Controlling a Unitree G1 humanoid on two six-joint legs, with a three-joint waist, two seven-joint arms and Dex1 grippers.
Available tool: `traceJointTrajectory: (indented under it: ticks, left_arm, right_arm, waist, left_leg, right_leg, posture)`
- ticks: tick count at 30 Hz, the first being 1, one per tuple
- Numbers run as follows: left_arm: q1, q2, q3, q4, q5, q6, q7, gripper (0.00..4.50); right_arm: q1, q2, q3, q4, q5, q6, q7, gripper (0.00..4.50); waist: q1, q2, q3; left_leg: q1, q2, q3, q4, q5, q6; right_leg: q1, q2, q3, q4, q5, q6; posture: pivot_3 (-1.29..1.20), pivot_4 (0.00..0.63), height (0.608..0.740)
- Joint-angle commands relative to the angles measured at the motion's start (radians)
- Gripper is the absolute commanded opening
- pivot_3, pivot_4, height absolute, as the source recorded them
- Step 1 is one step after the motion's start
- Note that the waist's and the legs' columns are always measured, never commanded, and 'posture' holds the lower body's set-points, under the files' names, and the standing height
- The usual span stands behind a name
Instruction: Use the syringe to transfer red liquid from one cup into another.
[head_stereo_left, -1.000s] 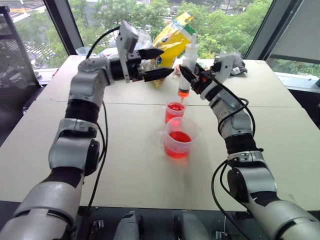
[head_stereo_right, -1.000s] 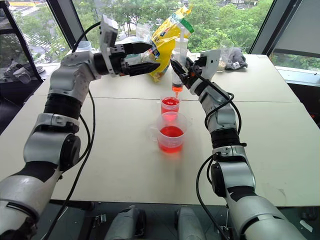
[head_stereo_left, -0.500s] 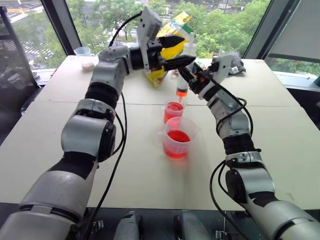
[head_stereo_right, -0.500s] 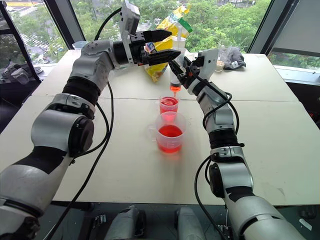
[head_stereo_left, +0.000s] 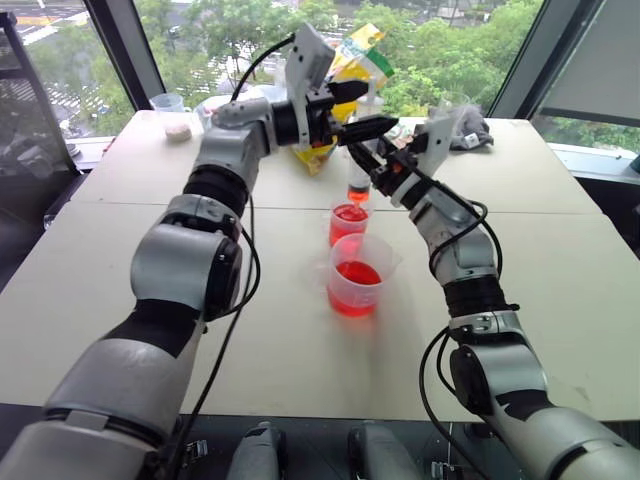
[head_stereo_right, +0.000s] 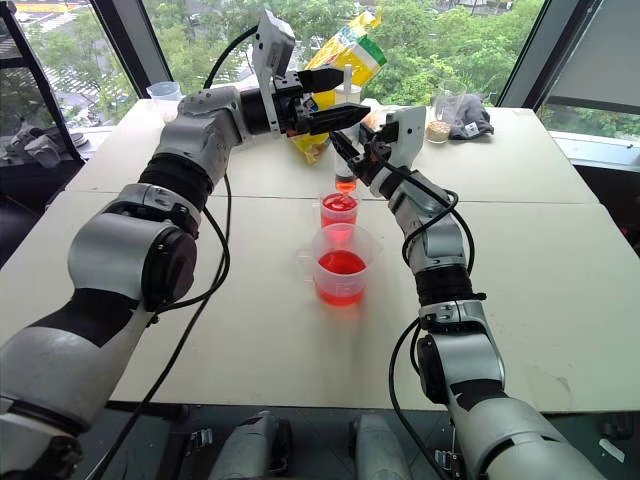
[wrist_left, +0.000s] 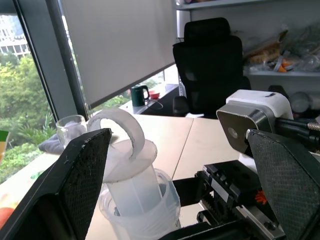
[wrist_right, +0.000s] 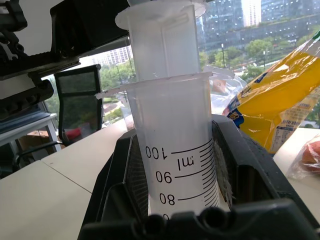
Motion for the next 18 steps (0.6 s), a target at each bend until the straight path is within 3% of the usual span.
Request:
traceJointTrajectory:
  ticks: [1,3,9,18]
  left_arm:
    - [-0.048,-0.011,0.026,-0.005,-0.004,0.015,-0.006,3.94]
    - [-0.049,-0.015,0.035,-0.003,-0.006,0.027,-0.01,3.17]
    - [-0.047,-0.025,0.048,0.001,0.011,0.036,-0.009,0.08]
    - [-0.025,-0.024,0.031,0.004,0.049,0.031,-0.018,0.03]
  right_arm:
    - [-0.011,-0.002,0.004,-0.071,-0.007,-0.012,0.003,1.42]
    - [-0.01,-0.002,0.003,-0.074,-0.009,-0.011,0.003,1.42]
    - [-0.008,-0.006,0.0,-0.079,-0.014,-0.009,0.003,1.42]
    - [-0.022,-0.019,-0.013,-0.108,-0.008,0.011,0.002,1.42]
  waist:
    - [0.0,0.0,0.0]
    - [0.0,0.0,0.0]
    - [-0.001,0.0,0.0]
    - [0.0,0.0,0.0]
  left_leg:
    - [0.0,0.0,0.0,0.0,0.0,0.0]
    - [0.0,0.0,0.0,0.0,0.0,0.0]
    - [0.0,0.0,0.0,0.0,0.0,0.0]
    - [0.0,0.0,0.0,0.0,0.0,0.0]
  right_leg:
    - [0.0,0.0,0.0,0.0,0.0,0.0]
    - [0.0,0.0,0.0,0.0,0.0,0.0]
    - [0.0,0.0,0.0,0.0,0.0,0.0]
    - [0.0,0.0,0.0,0.0,0.0,0.0]
  posture:
    - [0.0,0.15,0.74]
    - [0.0,0.15,0.74]
    - [0.0,0.15,0.74]
    - [0.0,0.15,0.74]
